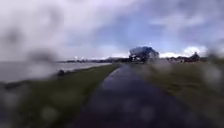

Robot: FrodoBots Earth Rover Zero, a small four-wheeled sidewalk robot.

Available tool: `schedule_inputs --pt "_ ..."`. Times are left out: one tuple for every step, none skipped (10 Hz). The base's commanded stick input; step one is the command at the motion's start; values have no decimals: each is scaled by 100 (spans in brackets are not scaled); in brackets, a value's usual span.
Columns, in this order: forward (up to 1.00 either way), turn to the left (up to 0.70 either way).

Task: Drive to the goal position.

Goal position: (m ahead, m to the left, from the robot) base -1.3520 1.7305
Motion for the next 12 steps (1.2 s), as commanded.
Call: schedule_inputs --pt "70 0" --pt "70 0" --pt "70 0" --pt "70 -35" --pt "70 -35" --pt "70 -35" --pt "70 -35" --pt "70 0" --pt "70 0" --pt "70 0" --pt "70 0" --pt "70 0"
